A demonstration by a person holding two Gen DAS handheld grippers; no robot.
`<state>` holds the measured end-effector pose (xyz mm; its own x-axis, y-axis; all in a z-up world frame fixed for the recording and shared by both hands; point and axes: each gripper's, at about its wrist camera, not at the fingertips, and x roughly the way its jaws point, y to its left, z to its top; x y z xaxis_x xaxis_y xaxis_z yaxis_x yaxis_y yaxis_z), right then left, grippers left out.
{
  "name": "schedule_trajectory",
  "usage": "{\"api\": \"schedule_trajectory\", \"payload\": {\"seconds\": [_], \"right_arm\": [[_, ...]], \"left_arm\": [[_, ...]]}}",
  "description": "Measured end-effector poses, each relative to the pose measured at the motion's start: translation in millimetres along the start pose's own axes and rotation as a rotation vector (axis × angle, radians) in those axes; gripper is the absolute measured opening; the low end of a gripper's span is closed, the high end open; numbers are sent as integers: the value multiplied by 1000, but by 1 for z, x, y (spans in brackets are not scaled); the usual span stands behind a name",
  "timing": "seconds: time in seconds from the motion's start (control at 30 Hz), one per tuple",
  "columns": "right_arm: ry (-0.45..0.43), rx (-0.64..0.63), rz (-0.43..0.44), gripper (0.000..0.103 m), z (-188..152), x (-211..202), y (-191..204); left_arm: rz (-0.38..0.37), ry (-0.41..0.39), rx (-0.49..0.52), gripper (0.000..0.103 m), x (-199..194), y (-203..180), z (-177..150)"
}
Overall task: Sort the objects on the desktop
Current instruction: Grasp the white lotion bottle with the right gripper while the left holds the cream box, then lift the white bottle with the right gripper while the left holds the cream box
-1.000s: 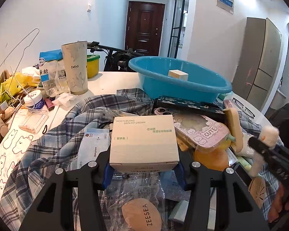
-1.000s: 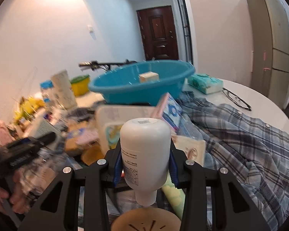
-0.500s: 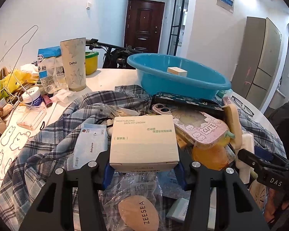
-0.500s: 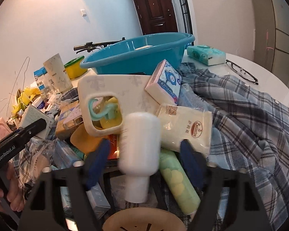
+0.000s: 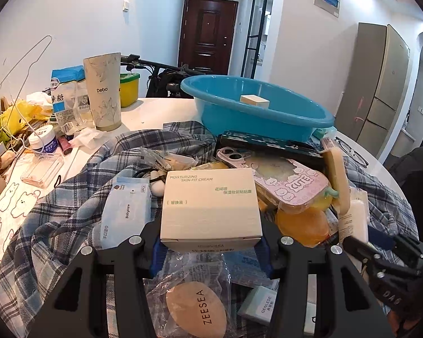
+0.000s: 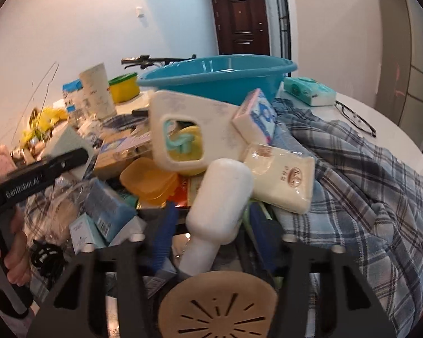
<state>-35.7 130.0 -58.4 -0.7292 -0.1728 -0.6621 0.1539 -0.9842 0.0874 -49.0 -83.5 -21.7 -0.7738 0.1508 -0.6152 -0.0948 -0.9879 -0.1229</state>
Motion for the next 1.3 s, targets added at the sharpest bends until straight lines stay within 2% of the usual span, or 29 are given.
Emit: {"api": "schedule_trajectory", "payload": {"seconds": [0.23,0.4,0.57,0.63,0.73,0.93,1.1,1.23,1.3], "right_arm": [[-44,32,-7,42,2,-2,-4],[-118,28,-33,41,19,-28,-15],[-115,95,72,40,28,-55,-40],[-118,105,88,40,29,-66,-44],[-98,84,89,40,25,-76,-43],[3,57,118,40,10,-74,-34],[0,39,112,40,4,-86,-33],[54,20,117,40,-3,-72,-27],[53,29,116,40,-3,-63,-26]], "left_arm": [[-4,2,0,54,-1,1,1],[-4,0,-4,54,-2,0,2],[-11,1,-5,54,-2,-1,2],[-16,3,-6,54,-1,-2,2],[-25,1,-7,54,-2,-4,2],[-42,-13,3,54,-8,-10,1],[-36,-20,1,54,-12,-8,1],[-56,-25,-8,54,-11,-12,3],[-58,-26,1,54,-12,-16,2]]}}
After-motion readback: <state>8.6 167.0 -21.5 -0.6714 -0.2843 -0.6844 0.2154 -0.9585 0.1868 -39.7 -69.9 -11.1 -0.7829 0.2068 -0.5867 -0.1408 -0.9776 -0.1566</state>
